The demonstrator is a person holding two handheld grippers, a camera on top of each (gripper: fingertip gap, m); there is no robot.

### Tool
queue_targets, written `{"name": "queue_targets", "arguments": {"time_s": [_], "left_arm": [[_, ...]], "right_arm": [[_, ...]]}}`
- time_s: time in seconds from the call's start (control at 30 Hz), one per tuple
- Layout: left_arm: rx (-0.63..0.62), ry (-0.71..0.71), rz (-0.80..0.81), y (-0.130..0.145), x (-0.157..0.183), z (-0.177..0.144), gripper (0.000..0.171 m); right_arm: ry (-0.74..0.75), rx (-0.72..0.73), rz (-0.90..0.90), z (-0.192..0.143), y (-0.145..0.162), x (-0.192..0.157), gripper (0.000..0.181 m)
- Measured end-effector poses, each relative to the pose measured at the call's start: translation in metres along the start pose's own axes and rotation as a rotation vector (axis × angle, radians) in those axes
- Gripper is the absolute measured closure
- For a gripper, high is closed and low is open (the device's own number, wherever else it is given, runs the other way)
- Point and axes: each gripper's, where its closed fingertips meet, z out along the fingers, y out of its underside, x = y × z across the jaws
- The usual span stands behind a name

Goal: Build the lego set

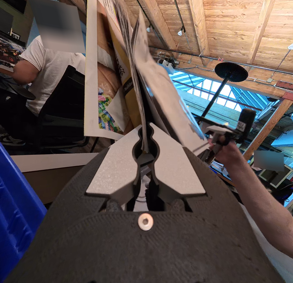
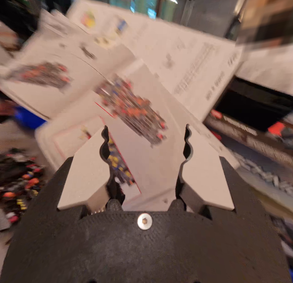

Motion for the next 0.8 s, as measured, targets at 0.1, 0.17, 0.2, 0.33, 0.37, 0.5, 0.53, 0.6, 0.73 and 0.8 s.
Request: {"name": "queue_targets", "arguments": {"time_s": [0.1, 0.17, 0.2, 0.33, 0.37, 0.5, 0.53, 0.6, 0.73, 0.8], "left_arm": [[-0.002, -0.005, 0.005, 0.0, 0.0, 0.0, 0.171], [-0.004, -0.009, 0.012, 0.0, 0.0, 0.0, 0.171], [-0.005, -0.01, 0.015, 0.0, 0.001, 0.0, 0.171], [-0.008, -0.014, 0.021, 0.001, -0.001, 0.0, 0.171], [-0.008, -0.013, 0.018, 0.001, -0.001, 0.0, 0.171], [-0.008, -0.011, 0.016, 0.002, -0.001, 0.0, 0.171], [-0.009, -0.01, 0.016, 0.002, -0.001, 0.0, 0.171], [-0.01, -0.011, 0.018, 0.001, -0.001, 0.0, 0.171], [-0.009, -0.01, 0.018, 0.001, -0.001, 0.0, 0.171], [-0.008, -0.009, 0.014, 0.002, -0.001, 0.001, 0.171]], "right_arm": [[0.107, -0.136, 0.028, 0.011, 0.057, 0.029, 0.088], [0.108, -0.176, 0.031, 0.021, 0.077, 0.032, 0.093], [0.118, -0.166, 0.017, 0.024, 0.079, 0.032, 0.097], [0.126, -0.159, -0.033, 0.025, 0.077, 0.028, 0.122], [0.125, -0.158, -0.047, 0.025, 0.077, 0.027, 0.126], [0.064, -0.177, -0.078, 0.024, 0.074, 0.014, 0.178], [0.015, -0.171, -0.064, 0.023, 0.07, 0.004, 0.181], [-0.131, -0.122, 0.02, 0.023, 0.049, -0.025, 0.181], [-0.438, 0.083, 0.127, 0.019, -0.036, -0.103, 0.177], [-0.647, 0.184, 0.096, 0.012, -0.08, -0.161, 0.13]]}}
